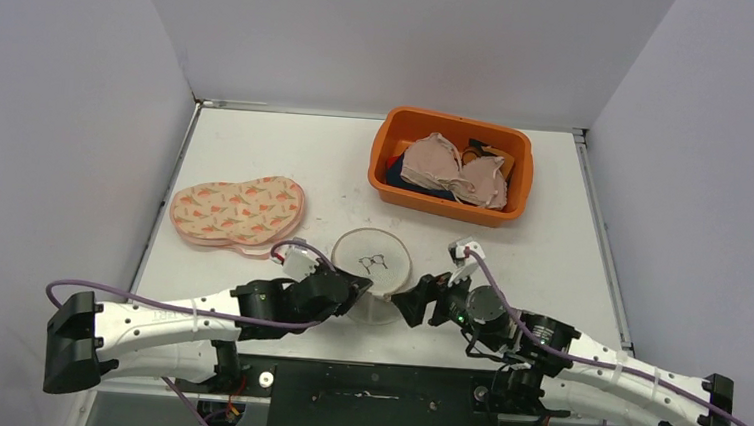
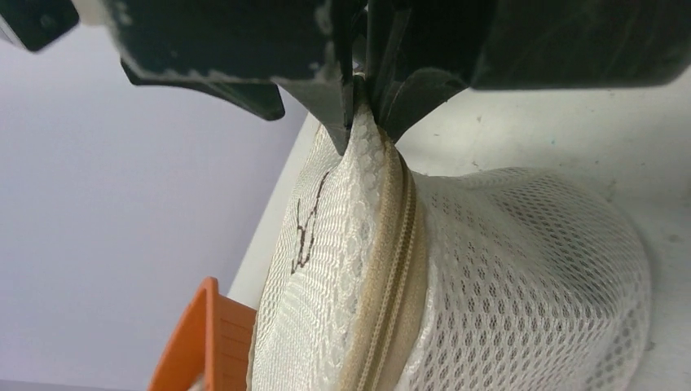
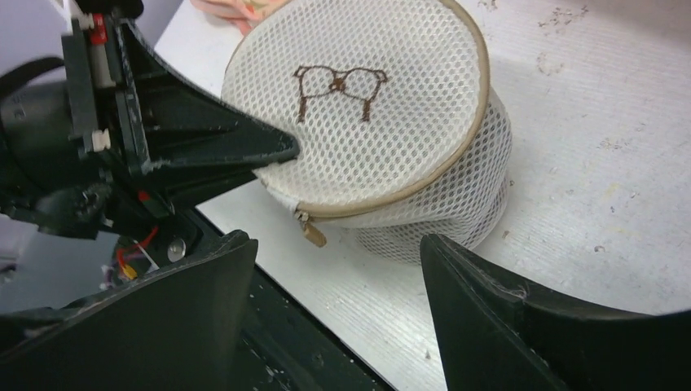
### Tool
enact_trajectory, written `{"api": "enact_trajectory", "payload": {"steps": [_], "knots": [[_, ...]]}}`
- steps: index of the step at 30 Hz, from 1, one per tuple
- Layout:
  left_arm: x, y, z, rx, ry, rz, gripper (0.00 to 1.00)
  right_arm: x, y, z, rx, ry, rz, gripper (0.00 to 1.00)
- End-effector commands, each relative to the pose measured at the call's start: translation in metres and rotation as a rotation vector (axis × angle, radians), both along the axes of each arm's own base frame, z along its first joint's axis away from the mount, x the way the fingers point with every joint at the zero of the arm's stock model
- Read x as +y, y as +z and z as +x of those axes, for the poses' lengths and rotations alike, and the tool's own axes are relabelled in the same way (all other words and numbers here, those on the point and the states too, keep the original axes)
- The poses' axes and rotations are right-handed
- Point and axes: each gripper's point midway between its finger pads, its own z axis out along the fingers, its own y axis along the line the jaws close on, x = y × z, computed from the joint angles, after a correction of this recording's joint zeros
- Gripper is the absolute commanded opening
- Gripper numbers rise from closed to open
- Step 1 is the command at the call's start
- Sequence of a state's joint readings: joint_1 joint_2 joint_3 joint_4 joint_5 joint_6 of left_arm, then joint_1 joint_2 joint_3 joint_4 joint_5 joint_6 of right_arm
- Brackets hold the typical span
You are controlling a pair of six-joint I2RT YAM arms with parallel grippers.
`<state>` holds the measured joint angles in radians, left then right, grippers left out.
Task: Unzip the laundry bag and remove the bra
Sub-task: Unzip the laundry bag at the center of the board.
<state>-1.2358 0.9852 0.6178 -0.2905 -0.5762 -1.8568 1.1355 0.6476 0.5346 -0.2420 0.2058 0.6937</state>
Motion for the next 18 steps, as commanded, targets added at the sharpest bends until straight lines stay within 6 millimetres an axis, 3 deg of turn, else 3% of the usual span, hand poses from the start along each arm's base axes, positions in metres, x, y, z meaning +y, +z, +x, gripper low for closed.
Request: {"api": "enact_trajectory", "payload": {"steps": [1,18], "knots": [[0.026,-0.008,0.004,0.085,0.136,0.126,0.0,0.009,0.004,0.001,-0.099,0.016,-0.076,0.74],[0.031,-0.002,0.005,0.095,0.162,0.116,0.0,0.056,-0.011,-0.002,-0.162,0.12,-0.157,0.55]]}}
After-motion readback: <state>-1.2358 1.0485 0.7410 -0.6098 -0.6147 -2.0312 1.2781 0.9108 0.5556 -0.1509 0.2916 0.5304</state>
